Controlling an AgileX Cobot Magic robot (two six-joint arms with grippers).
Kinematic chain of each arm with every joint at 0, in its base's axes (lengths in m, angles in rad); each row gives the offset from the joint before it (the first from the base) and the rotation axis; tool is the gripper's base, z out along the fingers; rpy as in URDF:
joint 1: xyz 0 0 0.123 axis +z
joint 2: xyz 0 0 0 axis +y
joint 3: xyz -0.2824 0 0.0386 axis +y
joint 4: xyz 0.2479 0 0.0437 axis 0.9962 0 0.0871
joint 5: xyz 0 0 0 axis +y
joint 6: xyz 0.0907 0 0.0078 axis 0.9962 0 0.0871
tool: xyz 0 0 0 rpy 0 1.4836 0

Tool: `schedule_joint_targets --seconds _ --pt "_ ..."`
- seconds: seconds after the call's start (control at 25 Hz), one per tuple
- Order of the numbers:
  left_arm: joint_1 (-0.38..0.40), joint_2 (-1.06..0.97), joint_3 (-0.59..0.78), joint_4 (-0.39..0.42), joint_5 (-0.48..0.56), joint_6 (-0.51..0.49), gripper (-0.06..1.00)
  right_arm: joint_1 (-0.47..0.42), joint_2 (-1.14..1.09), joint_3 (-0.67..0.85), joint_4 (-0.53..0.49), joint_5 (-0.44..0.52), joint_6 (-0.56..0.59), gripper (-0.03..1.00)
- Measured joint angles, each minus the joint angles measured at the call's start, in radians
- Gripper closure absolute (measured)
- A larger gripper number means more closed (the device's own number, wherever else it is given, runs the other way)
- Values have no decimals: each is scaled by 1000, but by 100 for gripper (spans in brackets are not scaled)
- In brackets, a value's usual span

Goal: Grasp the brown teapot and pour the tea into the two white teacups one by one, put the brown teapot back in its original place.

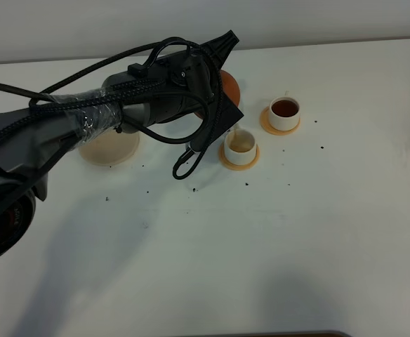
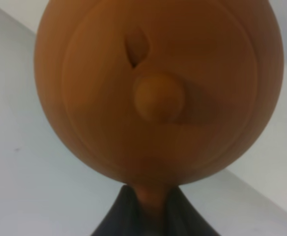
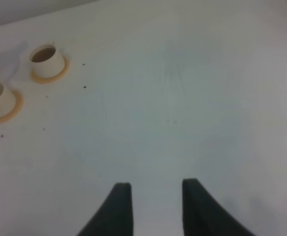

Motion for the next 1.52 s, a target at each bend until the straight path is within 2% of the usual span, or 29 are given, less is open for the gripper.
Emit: schedule_joint_targets --seconds 0.36,0.84,1.52 --pt "-6 0 0 15 -31 1 83 0 0 0 0 0 0 73" --pt "-17 0 0 88 -43 5 83 0 0 0 0 0 0 73" --pt "-17 0 0 95 -66 53 83 0 0 0 0 0 0 73"
